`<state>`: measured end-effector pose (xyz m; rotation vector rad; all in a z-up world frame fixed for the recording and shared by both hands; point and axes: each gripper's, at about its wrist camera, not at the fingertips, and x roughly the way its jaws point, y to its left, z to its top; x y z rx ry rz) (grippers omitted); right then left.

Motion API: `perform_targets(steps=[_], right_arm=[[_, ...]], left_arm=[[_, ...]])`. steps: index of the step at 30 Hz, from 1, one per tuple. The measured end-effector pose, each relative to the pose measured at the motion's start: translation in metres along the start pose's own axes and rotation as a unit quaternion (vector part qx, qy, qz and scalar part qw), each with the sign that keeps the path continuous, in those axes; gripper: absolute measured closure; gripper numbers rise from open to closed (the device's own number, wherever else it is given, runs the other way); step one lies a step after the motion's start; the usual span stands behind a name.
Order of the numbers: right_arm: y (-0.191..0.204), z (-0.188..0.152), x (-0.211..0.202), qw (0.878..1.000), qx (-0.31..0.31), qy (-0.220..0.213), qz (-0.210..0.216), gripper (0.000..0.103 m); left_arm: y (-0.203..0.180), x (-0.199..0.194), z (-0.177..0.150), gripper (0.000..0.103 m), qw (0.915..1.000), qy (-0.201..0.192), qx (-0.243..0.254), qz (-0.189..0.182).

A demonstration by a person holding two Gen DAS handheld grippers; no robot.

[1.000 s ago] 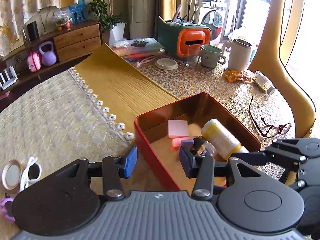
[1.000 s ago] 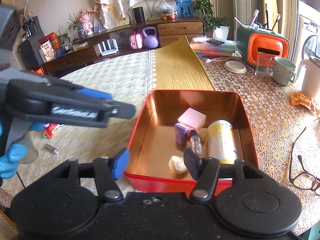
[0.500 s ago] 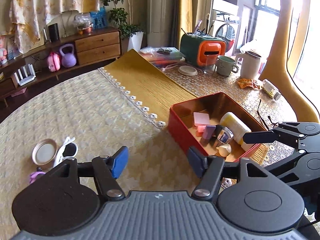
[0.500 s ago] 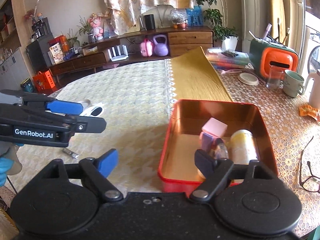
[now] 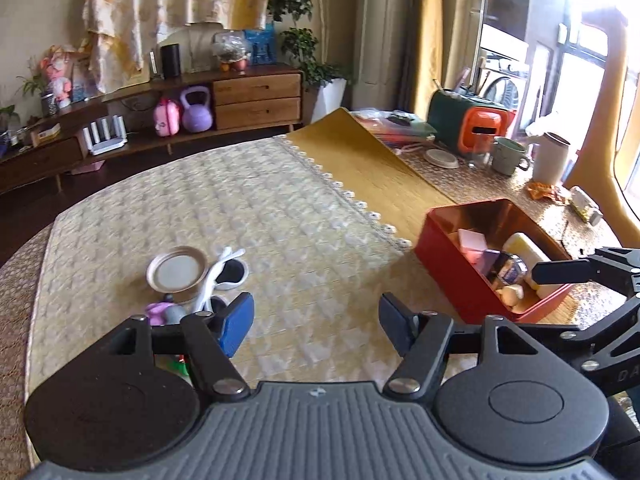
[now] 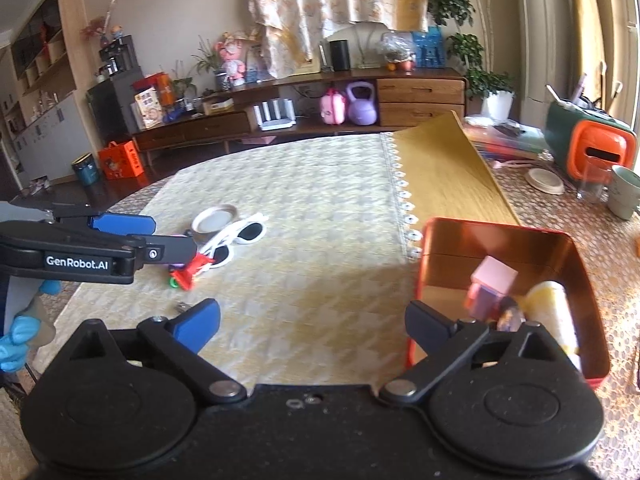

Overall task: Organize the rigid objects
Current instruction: 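Grasp the purple spiky toy with the left tool while the right tool grasps the silver nail clipper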

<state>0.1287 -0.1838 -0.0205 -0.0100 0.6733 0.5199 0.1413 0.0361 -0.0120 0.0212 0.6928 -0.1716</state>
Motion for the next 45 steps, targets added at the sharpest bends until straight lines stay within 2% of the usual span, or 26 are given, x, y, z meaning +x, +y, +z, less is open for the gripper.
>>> perform_targets(steps=[5,7,9,24,33,45], right_arm=[[0.016,0.0,0.011,1.0,-0.013,0.011,0.017,0.002],[0.023,0.0,0.016,0.999,-0.021,0.015,0.026,0.002],[0.03,-0.001,0.021,0.999,-0.028,0.019,0.035,0.002],[0.076,-0.004,0.06,0.986,-0.125,0.067,0.087,0.004],[0.095,-0.005,0.084,0.973,-0.178,0.093,0.112,0.008],[0.105,-0.005,0.116,0.967,-0.188,0.116,0.129,0.023]], left_arm=[[0.025,0.001,-0.011,0.031,0.9995,0.005,-0.018,0.023],[0.035,0.002,-0.014,0.025,0.999,0.006,-0.028,0.035],[0.044,0.002,-0.018,0.024,0.9984,0.004,-0.038,0.042],[0.099,0.026,-0.033,0.023,0.9913,0.018,-0.1,0.084],[0.124,0.056,-0.036,0.023,0.9865,0.035,-0.133,0.089],[0.147,0.088,-0.035,0.023,0.9783,0.051,-0.19,0.066]])
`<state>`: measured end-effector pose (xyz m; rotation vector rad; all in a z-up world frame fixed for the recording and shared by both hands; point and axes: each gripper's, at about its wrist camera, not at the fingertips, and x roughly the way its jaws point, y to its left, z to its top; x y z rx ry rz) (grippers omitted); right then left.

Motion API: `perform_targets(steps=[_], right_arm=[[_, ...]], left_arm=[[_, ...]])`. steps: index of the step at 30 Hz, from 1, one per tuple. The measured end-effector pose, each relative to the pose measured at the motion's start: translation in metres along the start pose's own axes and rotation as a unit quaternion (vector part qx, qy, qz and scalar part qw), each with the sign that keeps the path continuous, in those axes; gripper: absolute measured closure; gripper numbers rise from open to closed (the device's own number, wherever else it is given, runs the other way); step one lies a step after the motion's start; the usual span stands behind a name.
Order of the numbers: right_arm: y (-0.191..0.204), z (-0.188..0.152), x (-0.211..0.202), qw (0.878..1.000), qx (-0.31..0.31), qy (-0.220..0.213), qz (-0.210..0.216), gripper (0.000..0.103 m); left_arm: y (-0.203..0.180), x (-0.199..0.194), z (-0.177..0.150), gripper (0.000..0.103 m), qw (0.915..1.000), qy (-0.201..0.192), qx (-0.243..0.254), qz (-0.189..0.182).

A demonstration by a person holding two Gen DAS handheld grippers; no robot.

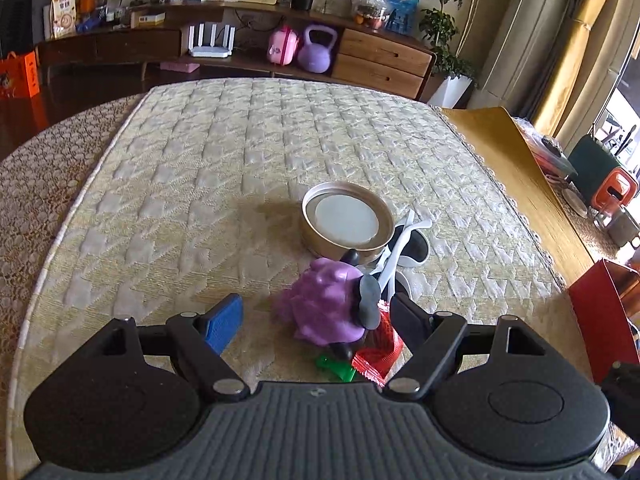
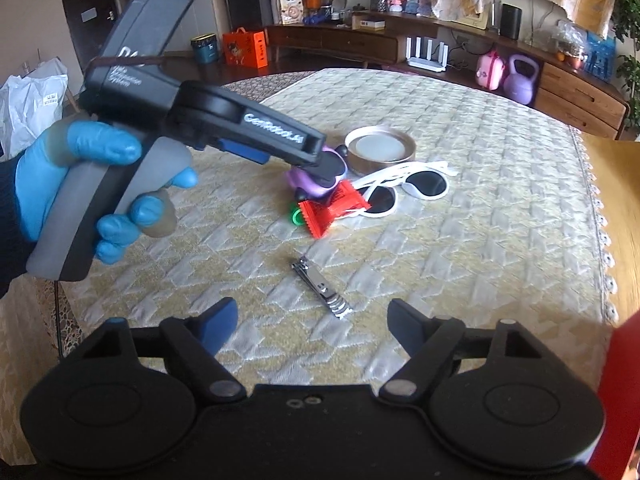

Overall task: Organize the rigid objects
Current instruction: 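Grasp the purple spiky toy with the left tool while the right tool grasps the silver nail clipper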

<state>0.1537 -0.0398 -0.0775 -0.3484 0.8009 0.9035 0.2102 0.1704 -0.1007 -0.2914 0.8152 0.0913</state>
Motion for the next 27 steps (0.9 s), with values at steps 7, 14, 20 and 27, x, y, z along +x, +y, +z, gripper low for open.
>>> perform_targets(steps=[7,14,20,27], right_arm=[[-0.003,0.005,0.018,1.0,-0.009,0.01,-0.002,0.038],[-0.001,0.009,0.037,1.0,-0.021,0.02,0.004,0.053],[0.004,0.012,0.045,0.999,-0.04,0.019,-0.001,0.059],[0.009,0.012,0.046,0.998,-0.055,0.014,-0.008,0.071]], left_arm=[[0.016,0.019,0.004,0.023,0.997,0.025,-0.064,-0.037],[0.016,0.025,0.004,0.023,0.9961,0.023,-0.071,-0.047],[0.013,0.025,0.002,0.028,0.9968,0.017,-0.063,-0.046],[0.008,0.022,-0.001,0.036,0.9981,0.009,-0.049,-0.035]])
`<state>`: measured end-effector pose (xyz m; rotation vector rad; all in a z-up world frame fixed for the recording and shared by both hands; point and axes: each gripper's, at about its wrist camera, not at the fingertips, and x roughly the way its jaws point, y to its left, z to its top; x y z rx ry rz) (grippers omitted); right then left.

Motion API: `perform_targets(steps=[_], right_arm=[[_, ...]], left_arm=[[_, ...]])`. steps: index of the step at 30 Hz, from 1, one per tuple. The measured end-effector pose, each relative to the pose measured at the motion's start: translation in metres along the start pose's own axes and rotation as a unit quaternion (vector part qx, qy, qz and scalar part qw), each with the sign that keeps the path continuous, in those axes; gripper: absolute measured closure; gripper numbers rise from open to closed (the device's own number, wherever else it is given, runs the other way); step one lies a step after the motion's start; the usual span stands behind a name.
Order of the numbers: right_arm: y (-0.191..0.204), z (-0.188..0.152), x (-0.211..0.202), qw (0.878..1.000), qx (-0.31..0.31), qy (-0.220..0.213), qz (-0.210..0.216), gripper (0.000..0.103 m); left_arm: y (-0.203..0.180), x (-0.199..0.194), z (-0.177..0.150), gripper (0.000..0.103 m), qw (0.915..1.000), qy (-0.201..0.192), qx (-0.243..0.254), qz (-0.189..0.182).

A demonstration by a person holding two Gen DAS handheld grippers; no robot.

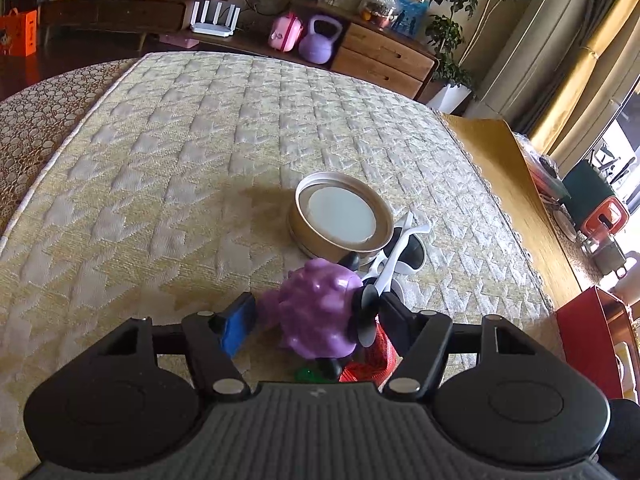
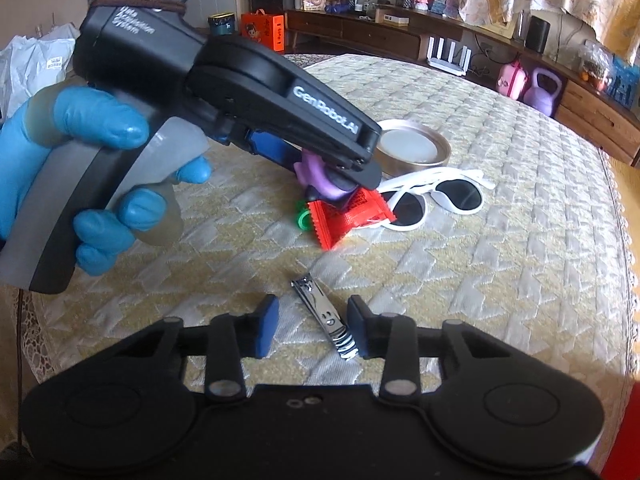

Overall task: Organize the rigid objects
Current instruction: 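Grasp the purple spiky toy with the left tool while the right tool grasps the silver nail clipper, then carry the purple toy and nail clipper with both tools into the red tin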

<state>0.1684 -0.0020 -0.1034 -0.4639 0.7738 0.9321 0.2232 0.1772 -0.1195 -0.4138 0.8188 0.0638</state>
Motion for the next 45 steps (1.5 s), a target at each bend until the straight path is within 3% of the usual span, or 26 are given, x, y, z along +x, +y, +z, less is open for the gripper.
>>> perform_targets(steps=[3,8,25,45], right_arm=[[0.002,0.0,-0.001,1.0,-0.002,-0.003,-0.008,0.083],[0.003,-0.002,-0.004,1.0,-0.002,-0.007,-0.014,0.092],[-0.025,-0.018,-0.043,0.994,0.099,-0.039,-0.031,0.093],[-0.051,-0.042,-0.125,0.976,0.185,-0.098,-0.057,0.092]], left_arm=[[-0.001,-0.001,-0.001,0.036,1.0,-0.001,0.002,0.002],[0.0,-0.004,-0.002,0.036,1.0,-0.002,0.002,0.007],[-0.002,-0.032,-0.012,0.036,0.9992,-0.004,0.011,0.037],[-0.048,-0.092,-0.011,0.036,0.999,-0.027,0.036,-0.004]])
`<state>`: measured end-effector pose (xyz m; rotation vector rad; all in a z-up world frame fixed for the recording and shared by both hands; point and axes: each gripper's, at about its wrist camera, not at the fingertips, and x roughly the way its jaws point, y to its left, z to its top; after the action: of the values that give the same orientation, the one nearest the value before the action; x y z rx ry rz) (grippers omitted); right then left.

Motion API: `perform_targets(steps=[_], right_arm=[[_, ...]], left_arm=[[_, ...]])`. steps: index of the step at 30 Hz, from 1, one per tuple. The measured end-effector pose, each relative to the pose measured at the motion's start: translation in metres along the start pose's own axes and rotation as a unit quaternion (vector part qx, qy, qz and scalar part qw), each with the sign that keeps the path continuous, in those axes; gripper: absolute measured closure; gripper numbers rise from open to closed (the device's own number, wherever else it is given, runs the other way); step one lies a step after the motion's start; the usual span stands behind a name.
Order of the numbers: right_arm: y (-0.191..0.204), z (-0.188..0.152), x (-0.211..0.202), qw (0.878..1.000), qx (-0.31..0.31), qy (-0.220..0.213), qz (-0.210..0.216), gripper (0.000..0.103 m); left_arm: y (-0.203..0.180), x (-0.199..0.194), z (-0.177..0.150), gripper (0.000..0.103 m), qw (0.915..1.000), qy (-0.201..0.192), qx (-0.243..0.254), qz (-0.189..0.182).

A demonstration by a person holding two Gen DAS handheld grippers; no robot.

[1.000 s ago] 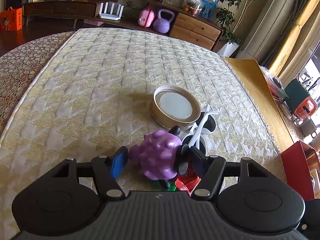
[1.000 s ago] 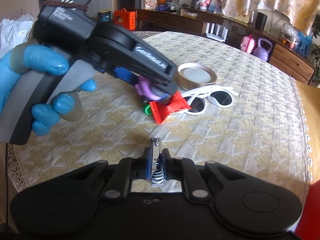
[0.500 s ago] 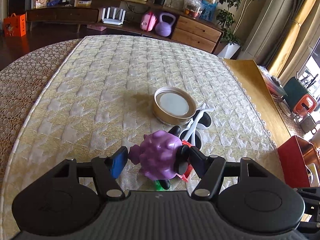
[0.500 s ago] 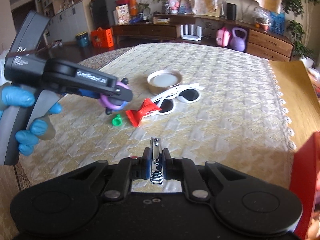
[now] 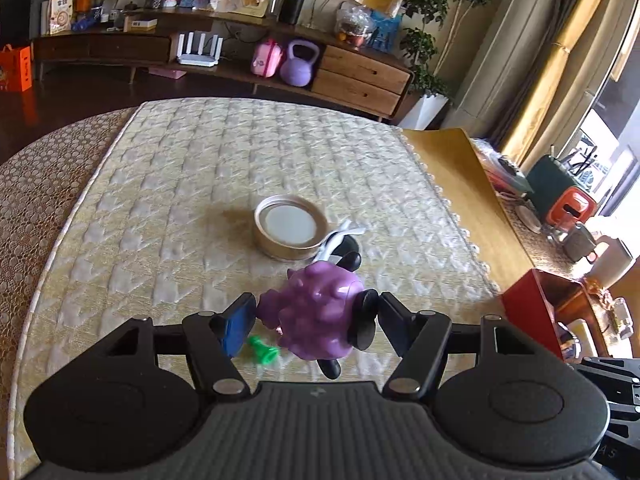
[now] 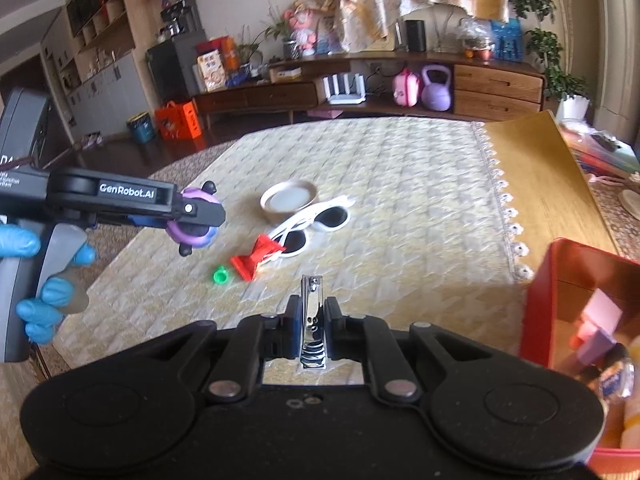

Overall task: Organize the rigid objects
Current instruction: 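Carry the purple toy and nail clipper with both tools into the red tin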

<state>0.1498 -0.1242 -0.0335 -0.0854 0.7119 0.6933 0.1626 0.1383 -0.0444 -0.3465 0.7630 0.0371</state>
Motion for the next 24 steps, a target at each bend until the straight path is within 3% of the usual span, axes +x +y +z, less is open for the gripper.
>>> perform_targets(steps=[13,24], right_arm=[[-0.044,-0.005,-0.052,0.997,0.043,-0.039,-0.052,0.092],[-0.1,-0.032,-0.084,0.989,0.096,-0.047,-0.103,0.092]], left_arm=[[-0.06,-0.012,-0.003,0.036,0.998,0.006,0.044,-0.046],[-0.126,-0.006,-0.007,0.036,0.9924,0.007,0.097,-0.075]])
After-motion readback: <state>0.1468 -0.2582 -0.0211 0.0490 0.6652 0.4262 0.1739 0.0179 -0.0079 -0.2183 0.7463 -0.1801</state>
